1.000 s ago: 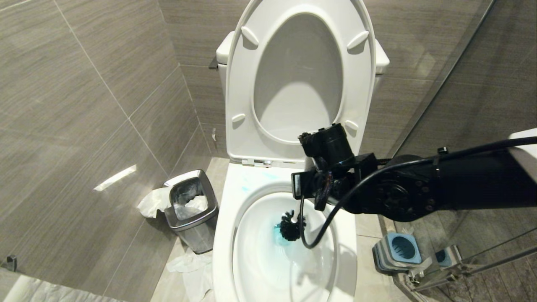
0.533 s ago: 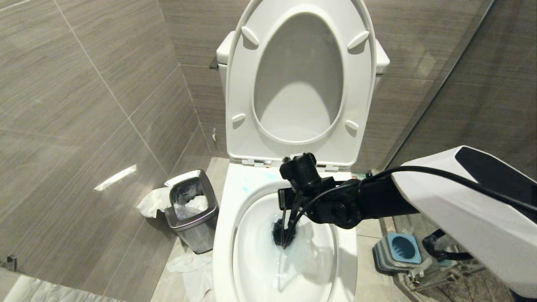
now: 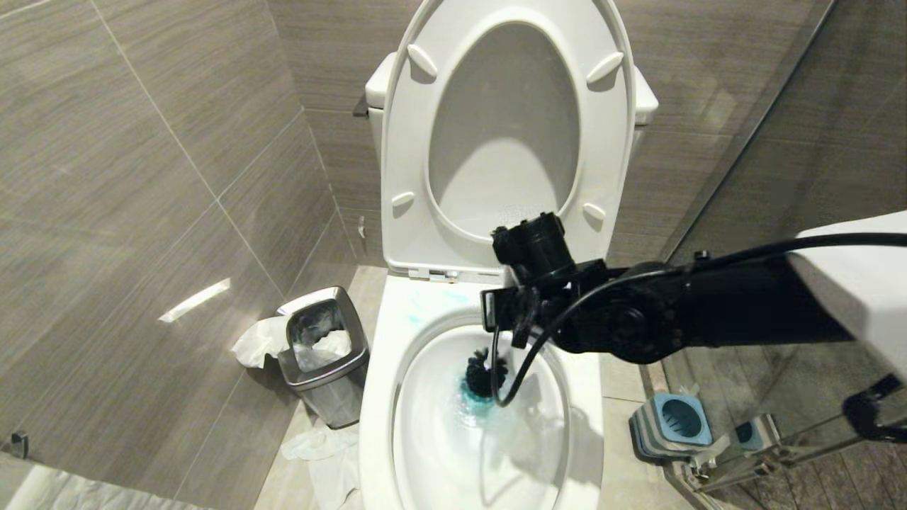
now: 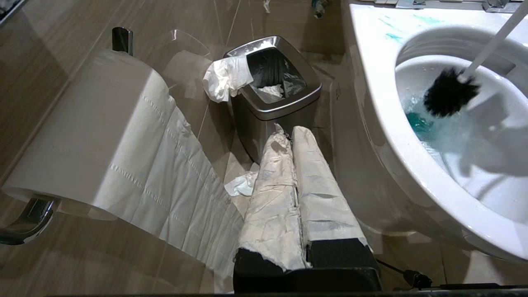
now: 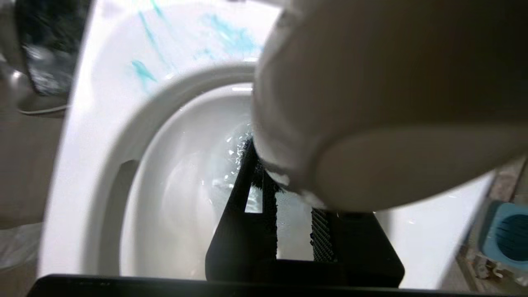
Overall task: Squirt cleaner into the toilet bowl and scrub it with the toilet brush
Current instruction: Scrub the toilet bowl
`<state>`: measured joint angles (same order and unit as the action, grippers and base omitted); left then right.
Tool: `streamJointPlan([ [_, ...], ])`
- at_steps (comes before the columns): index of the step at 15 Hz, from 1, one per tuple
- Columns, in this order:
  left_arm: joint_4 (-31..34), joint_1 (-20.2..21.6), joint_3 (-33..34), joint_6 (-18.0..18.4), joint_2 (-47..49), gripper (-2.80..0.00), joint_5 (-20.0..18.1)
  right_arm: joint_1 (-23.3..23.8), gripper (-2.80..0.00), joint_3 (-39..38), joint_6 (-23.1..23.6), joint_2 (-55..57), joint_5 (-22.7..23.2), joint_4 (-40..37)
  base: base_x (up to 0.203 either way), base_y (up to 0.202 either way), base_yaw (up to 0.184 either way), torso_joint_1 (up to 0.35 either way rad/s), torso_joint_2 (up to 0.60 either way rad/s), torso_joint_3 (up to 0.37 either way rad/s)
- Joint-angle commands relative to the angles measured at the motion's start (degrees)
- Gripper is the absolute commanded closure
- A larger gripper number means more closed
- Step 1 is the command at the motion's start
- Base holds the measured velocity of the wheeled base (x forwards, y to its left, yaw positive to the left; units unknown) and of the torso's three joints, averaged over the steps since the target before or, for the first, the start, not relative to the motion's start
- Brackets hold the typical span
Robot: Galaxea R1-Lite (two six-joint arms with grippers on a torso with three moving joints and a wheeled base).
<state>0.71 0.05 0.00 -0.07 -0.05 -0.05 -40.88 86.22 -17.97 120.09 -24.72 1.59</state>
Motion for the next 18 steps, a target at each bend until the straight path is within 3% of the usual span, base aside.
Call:
streamJointPlan([
  [1, 0.00, -0.05, 0.00, -0.01, 0.05, 0.00, -0.04, -0.27, 0.00, -0.34, -0.13, -9.08, -0.02, -2.61, 0.000, 0.000, 0.000, 0.000, 0.00, 0.000],
  [10, 0.00, 0.04, 0.00, -0.01, 0.05, 0.00, -0.04, -0.43, 0.00, -0.73, -1.30, -2.58, 0.10, -2.91, 0.000, 0.000, 0.000, 0.000, 0.00, 0.000],
  [18, 0.00, 0.04, 0.00, -0.01, 0.05, 0.00, -0.04, -0.98, 0.00, -0.79, -4.27, 11.82, -0.11, 7.28, 0.000, 0.000, 0.000, 0.000, 0.00, 0.000],
])
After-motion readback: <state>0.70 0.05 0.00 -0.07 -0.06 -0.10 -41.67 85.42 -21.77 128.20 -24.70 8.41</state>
